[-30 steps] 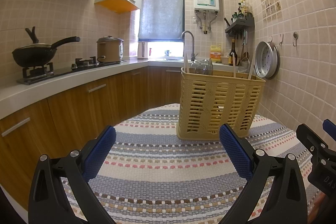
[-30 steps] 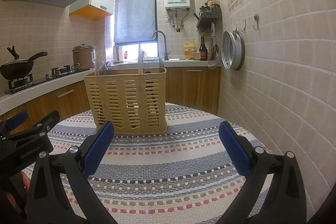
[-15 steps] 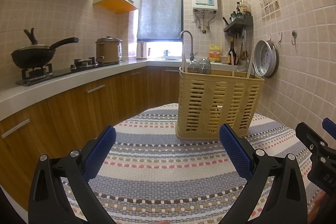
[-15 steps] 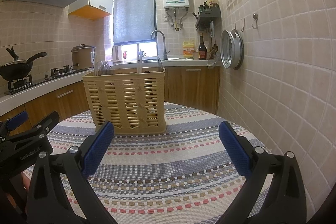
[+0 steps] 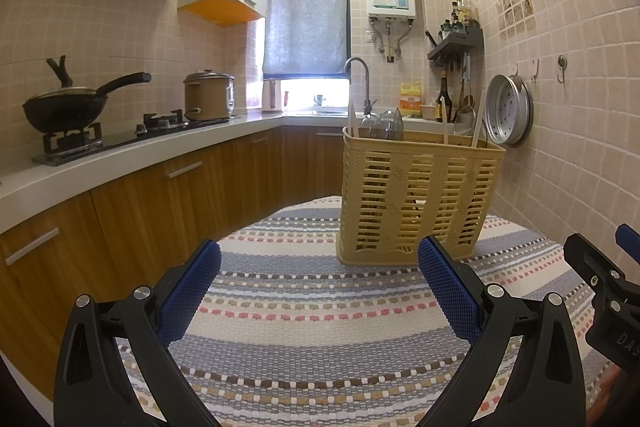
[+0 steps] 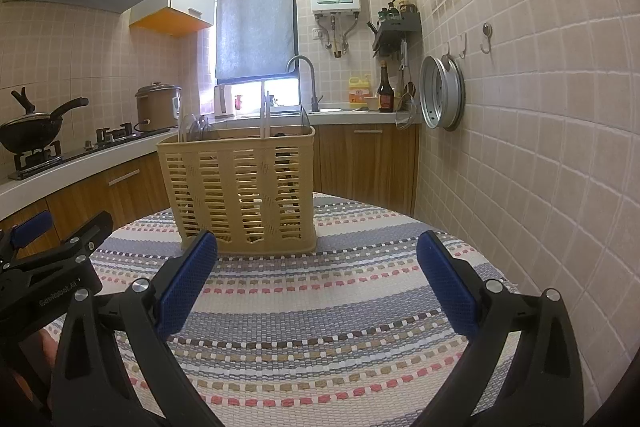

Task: Organize utensils

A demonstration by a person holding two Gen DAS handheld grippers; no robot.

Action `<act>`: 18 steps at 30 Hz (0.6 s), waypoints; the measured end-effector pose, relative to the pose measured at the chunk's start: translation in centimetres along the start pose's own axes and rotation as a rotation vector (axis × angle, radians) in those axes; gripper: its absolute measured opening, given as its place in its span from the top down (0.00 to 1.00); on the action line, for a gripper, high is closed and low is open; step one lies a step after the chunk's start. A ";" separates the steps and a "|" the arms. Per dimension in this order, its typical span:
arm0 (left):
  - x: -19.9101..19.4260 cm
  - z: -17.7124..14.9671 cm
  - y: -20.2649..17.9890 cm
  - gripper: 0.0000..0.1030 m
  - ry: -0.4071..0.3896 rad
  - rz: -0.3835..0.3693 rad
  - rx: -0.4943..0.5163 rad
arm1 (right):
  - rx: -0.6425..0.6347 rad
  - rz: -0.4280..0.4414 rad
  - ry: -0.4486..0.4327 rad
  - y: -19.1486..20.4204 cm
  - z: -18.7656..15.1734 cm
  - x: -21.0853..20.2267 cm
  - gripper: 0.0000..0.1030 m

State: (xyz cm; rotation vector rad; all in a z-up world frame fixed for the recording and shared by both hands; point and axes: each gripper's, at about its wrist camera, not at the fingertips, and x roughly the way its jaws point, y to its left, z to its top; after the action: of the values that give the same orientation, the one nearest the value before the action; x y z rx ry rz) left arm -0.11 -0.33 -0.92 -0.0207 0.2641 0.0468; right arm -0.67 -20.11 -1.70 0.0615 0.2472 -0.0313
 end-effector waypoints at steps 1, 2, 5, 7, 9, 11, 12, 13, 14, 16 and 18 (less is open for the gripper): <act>0.0 0.0 0.0 0.07 0.000 0.003 -0.002 | 0.000 0.000 0.000 0.0 0.0 0.0 0.07; 0.0 0.0 0.0 0.07 0.001 0.008 -0.005 | 0.000 0.000 0.002 0.0 0.0 0.1 0.07; 0.1 0.1 0.1 0.07 0.008 0.002 -0.010 | -0.001 -0.001 0.006 0.1 0.0 0.1 0.07; 0.1 0.1 0.1 0.07 0.007 0.002 -0.008 | -0.002 -0.001 0.004 0.2 -0.1 0.0 0.07; 0.1 0.1 0.0 0.07 0.008 0.003 -0.006 | -0.003 -0.002 0.005 0.2 -0.1 0.0 0.07; 0.2 0.1 0.0 0.07 0.008 0.002 -0.005 | -0.002 -0.002 0.006 0.2 -0.1 0.0 0.07; 0.2 0.1 0.1 0.07 0.009 0.002 -0.006 | -0.002 -0.003 0.005 0.2 -0.1 0.0 0.07; 0.1 0.1 0.0 0.07 0.008 0.003 -0.006 | -0.002 -0.002 0.006 0.2 -0.1 0.0 0.07; 0.1 0.1 0.0 0.07 0.009 0.003 -0.006 | -0.003 -0.002 0.007 0.2 -0.1 0.0 0.07; 0.1 0.2 0.0 0.07 0.008 0.003 -0.005 | -0.003 -0.003 0.006 0.2 -0.1 -0.1 0.07; 0.1 0.1 0.1 0.07 0.008 0.005 -0.007 | -0.003 -0.002 0.007 0.2 -0.1 0.0 0.07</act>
State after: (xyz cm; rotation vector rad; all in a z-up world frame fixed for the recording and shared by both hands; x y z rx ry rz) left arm 0.06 -0.23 -0.82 -0.0267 0.2719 0.0524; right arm -0.67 -19.88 -1.78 0.0586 0.2547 -0.0328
